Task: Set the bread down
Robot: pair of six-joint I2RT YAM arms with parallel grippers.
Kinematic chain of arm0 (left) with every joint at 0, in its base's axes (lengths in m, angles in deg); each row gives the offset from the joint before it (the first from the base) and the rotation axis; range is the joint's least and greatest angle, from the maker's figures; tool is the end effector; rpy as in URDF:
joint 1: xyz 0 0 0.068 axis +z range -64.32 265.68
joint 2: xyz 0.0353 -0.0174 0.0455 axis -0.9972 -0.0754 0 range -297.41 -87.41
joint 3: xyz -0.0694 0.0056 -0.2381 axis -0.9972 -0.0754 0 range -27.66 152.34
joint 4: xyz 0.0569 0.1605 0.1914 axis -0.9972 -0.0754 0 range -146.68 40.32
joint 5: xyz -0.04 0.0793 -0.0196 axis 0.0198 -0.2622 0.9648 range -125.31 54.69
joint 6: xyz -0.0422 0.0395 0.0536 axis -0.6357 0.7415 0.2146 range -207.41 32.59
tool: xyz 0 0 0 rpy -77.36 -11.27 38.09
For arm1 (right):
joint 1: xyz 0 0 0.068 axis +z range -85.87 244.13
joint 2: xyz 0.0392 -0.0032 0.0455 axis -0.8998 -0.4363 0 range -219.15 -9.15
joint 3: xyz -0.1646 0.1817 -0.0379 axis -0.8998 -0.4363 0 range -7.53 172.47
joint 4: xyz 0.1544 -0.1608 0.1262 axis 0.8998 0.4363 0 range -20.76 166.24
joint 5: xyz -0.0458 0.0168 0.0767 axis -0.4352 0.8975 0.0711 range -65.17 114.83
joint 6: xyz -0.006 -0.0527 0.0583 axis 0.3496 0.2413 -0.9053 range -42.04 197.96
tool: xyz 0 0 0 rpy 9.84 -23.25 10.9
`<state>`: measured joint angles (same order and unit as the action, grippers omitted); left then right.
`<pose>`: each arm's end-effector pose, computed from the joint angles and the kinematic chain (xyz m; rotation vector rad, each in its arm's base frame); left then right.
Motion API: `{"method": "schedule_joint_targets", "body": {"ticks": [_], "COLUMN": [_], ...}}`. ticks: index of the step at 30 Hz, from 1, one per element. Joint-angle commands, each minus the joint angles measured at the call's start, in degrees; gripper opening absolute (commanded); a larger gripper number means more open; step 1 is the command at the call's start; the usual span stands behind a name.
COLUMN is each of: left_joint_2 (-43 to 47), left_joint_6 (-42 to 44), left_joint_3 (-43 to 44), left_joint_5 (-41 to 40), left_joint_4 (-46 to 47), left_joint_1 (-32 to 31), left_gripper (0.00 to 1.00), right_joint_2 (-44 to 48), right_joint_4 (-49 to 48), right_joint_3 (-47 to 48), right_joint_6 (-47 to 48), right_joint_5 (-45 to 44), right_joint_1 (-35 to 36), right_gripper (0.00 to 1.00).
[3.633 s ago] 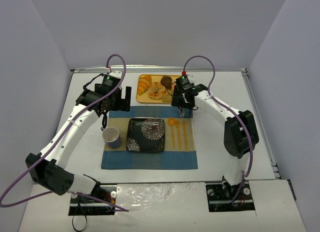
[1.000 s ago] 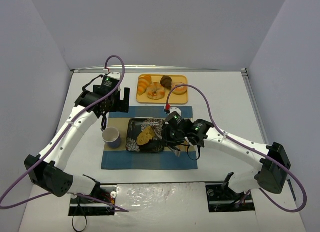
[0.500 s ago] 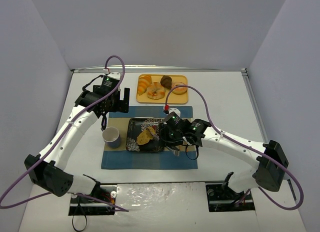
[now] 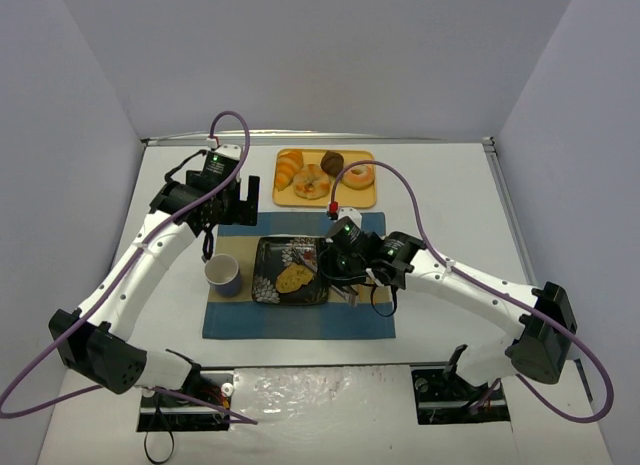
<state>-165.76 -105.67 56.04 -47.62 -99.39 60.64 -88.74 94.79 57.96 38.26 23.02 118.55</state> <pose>0.2823 -0.1159 0.3310 0.0320 2.3261 -0.1278 0.1953 0.2692 0.2574 -0.2900 2.3843 0.8006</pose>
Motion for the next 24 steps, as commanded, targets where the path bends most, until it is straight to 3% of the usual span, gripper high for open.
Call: {"method": "schedule_joint_targets", "body": {"ticks": [1,7,14,24], "left_joint_2": [1.7,1.9,2.1,3.4], "left_joint_6": [0.2,0.0,0.5,1.3], "left_joint_3": [2.5,2.4,2.6,2.2], "left_joint_5": [-1.1,-0.9,-1.0,-1.5], "left_joint_4": [1.0,1.0,0.7,0.1], "left_joint_1": [0.3,0.3,0.4,0.5], "left_gripper": [0.97,0.97,0.97,0.97], "right_joint_2": [1.1,-1.0,-4.9,-13.1], "right_joint_4": [0.9,0.8,-0.3,-13.2], "right_joint_3": [5.4,7.0,9.3,6.3], "right_joint_6": [1.0,2.6,6.0,7.1], "right_joint_5": [-4.5,-5.8,-10.4,-16.7], "right_joint_1": [-1.3,-10.2,-26.1,-41.6], "right_gripper": [0.48,0.47,0.47,0.47]}}
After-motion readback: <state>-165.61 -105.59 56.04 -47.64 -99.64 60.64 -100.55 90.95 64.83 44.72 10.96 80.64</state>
